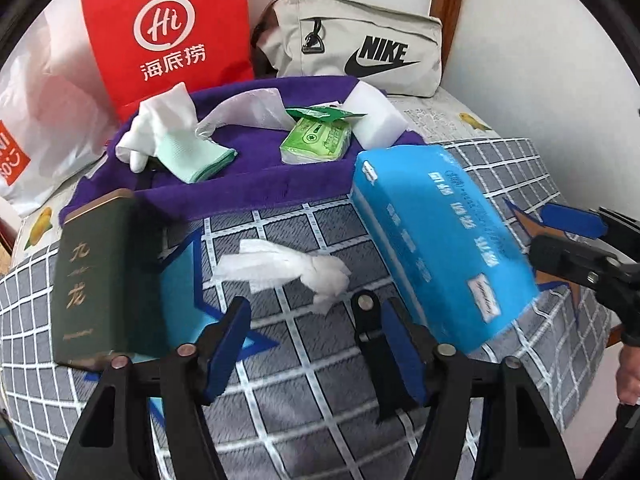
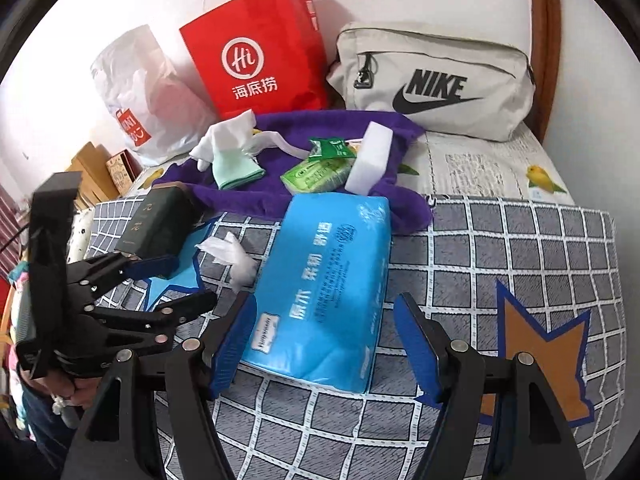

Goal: Organize soft objects
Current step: 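Move the left gripper to the white tissue wad while the right approaches the blue tissue pack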

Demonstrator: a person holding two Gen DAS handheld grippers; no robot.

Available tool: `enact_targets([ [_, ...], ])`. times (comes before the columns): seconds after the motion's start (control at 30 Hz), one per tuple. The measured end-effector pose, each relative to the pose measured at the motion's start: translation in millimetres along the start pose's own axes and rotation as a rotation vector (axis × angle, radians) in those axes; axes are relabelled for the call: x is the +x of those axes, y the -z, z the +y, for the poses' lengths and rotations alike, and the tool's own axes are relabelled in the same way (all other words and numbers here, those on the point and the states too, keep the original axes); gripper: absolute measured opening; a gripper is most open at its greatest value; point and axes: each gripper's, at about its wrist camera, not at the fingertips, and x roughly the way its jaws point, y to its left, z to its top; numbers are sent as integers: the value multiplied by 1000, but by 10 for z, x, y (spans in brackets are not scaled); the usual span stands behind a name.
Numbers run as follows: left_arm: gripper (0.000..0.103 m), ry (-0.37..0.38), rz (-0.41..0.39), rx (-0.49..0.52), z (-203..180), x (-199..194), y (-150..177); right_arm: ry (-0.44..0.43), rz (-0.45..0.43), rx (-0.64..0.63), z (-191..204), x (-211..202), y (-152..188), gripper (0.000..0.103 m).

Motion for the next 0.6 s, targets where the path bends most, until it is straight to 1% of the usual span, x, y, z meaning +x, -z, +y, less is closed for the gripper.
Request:
enact_targets([
  [0.03,56,-1,14,0,7,63,-21,0,1,6,-30,8,13,71],
  [0.17,52,16,34,20,-9,205,-74,-1,3,26,-133,38,38,71],
  [0.3,52,32,46,29,-50,313,-124,13,12,26,-198,97,35,71],
  [0.37,51,17,65,28,-53,406,-141,17,13,27,-220,109,31,71],
  [0.43,42,18,81,25,-49,494,-137,15,11,26,-229,105,19,71],
  [0.47,41,23,77,21,-44,508,-139,19,9,24,-229,100,17,71],
  [0.5,36,21,72,15,-35,510,-143,21,5,21,-225,91,19,71],
  [0.53,28,6,71,13,-23,513,-149,20,4,20,-222,87,24,71],
  [0.57,26,0,69,12,-11,511,-153,20,5,19,-218,87,31,71],
  [0.6,25,10,67,8,5,505,-155,22,6,17,-210,88,42,71],
])
